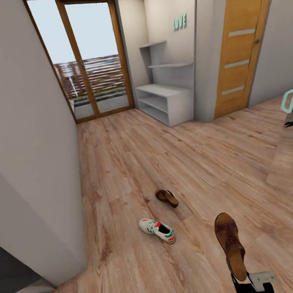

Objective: Pick up the two gym shoes and the two sandals from the corridor floor and place them onto the hallstand (shoe rack) in the corridor, making sure they are on the rack and not on the floor. Arrange them so the two gym shoes are next to each other and the two sandals are next to each other.

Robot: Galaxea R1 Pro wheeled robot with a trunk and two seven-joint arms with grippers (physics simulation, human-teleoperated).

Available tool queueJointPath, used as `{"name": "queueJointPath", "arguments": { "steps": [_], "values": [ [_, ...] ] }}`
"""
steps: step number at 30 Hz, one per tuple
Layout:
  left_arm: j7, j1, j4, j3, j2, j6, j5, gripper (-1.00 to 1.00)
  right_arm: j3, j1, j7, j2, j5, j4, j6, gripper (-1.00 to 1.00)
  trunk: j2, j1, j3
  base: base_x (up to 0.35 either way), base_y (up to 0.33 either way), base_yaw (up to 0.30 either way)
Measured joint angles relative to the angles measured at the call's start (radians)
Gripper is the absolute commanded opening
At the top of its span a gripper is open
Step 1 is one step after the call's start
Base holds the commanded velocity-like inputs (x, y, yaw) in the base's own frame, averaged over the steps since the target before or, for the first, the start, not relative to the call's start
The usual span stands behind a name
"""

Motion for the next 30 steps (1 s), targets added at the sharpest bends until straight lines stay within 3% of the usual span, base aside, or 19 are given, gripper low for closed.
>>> {"name": "queueJointPath", "arguments": {
  "steps": [30],
  "values": [
    [0.000,0.000,0.000,0.001,0.000,0.001,0.000,1.00,-0.001,0.000,-0.007,-0.001,-0.002,0.000,-0.002,-1.00,0.000,0.000,0.000,0.000,-0.274,0.000]
  ]
}}
